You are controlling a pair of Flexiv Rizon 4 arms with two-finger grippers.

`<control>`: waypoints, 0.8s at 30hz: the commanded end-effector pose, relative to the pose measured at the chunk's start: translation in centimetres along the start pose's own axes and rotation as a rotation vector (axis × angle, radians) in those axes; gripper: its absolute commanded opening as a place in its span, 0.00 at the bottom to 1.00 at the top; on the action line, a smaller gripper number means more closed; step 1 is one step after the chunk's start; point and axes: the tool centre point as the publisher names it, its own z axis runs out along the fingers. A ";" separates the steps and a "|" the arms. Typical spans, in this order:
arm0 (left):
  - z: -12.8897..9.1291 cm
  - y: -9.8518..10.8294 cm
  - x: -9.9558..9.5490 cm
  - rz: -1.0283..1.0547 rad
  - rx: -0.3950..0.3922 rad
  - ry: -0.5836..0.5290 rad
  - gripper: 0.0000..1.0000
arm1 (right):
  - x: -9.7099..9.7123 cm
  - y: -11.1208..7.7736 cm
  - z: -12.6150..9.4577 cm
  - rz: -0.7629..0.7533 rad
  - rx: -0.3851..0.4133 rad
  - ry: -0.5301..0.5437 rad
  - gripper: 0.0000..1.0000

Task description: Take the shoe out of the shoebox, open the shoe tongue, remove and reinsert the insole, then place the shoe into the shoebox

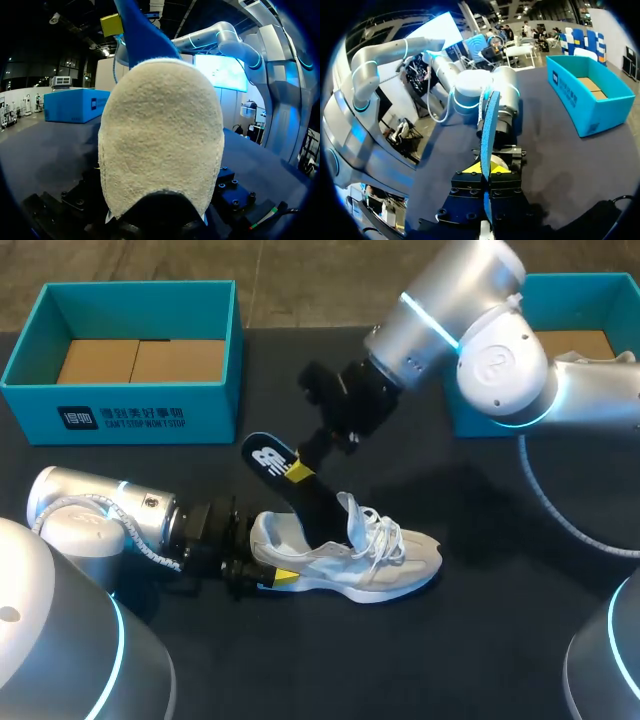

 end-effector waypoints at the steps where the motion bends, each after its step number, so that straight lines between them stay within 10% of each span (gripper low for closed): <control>1: 0.0 0.3 -0.1 -0.001 -0.002 0.000 0.00 | 0.5 -0.1 -0.3 0.001 0.000 -0.025 0.00; 11: 0.0 0.3 -0.1 -0.001 -0.002 0.000 0.00 | 0.5 -0.1 -0.3 0.001 0.000 -0.025 0.00; 24: 0.0 0.3 -0.1 -0.001 -0.002 0.000 0.00 | 1.1 4.5 -4.3 -0.033 -0.291 -0.060 0.00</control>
